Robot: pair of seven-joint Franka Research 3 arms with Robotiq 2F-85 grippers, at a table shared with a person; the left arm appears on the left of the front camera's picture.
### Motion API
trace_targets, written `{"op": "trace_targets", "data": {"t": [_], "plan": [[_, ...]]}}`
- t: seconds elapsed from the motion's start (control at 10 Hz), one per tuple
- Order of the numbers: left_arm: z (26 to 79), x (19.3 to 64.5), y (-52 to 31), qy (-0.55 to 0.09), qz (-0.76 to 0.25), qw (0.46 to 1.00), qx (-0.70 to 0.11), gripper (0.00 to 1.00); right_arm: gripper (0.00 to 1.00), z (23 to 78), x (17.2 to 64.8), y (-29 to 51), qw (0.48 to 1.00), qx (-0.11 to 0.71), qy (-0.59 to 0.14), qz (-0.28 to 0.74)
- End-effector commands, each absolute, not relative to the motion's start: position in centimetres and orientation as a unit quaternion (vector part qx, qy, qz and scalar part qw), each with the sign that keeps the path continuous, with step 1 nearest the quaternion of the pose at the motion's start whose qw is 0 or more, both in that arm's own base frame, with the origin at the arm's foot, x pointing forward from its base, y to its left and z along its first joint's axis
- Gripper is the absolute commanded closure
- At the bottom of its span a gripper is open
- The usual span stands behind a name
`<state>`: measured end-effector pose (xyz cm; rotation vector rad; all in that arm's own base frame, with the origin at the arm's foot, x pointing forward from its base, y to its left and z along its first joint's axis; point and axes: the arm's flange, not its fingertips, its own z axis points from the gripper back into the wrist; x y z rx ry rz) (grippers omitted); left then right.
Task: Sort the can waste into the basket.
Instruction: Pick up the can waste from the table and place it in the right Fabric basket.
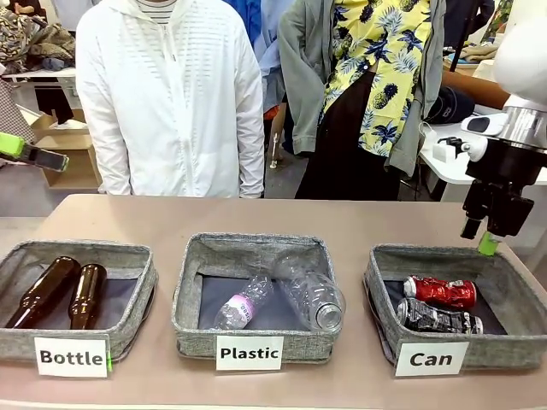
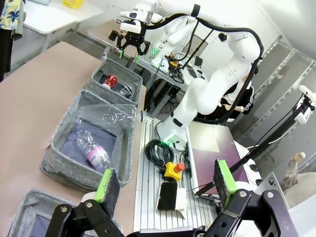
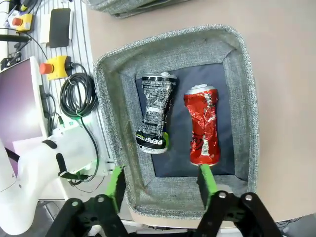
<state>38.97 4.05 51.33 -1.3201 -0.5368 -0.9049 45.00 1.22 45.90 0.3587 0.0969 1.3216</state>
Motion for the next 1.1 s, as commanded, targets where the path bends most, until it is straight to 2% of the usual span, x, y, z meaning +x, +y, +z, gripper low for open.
{"op": "trace_targets", "data": {"t": [0.0, 0.3, 0.4, 0.5, 0.6, 0.7, 0.8, 1.0], "plan": [[51.4, 38.7, 4.0, -0.236, -0.403, 0.665, -0.583, 0.00, 0.00, 45.9, 45.7, 1.3, 0.761, 0.169, 0.033, 0.626], [51.4, 38.7, 4.0, -0.236, -0.403, 0.665, -0.583, 0.00, 0.00, 45.9, 46.4, 1.6, 0.773, 0.197, 0.024, 0.603], [51.4, 38.7, 4.0, -0.236, -0.403, 0.665, -0.583, 0.00, 0.00, 46.5, 46.7, 1.5, 0.798, 0.261, -0.019, 0.543], [51.4, 38.7, 4.0, -0.236, -0.403, 0.665, -0.583, 0.00, 0.00, 47.2, 47.2, 0.9, 0.810, 0.362, -0.069, 0.456], [51.4, 38.7, 4.0, -0.236, -0.403, 0.665, -0.583, 0.00, 0.00, 47.9, 47.5, 0.2, 0.782, 0.468, -0.129, 0.390], [51.4, 38.7, 4.0, -0.236, -0.403, 0.665, -0.583, 0.00, 0.00, 48.7, 48.3, -0.9, 0.744, 0.610, -0.170, 0.215], [51.4, 38.7, 4.0, -0.236, -0.403, 0.665, -0.583, 0.00, 0.00, 48.5, 49.1, -1.8, 0.700, 0.683, -0.180, 0.107], [51.4, 38.7, 4.0, -0.236, -0.403, 0.665, -0.583, 0.00, 0.00, 47.4, 50.1, -4.0, 0.613, 0.762, -0.208, -0.001]]}}
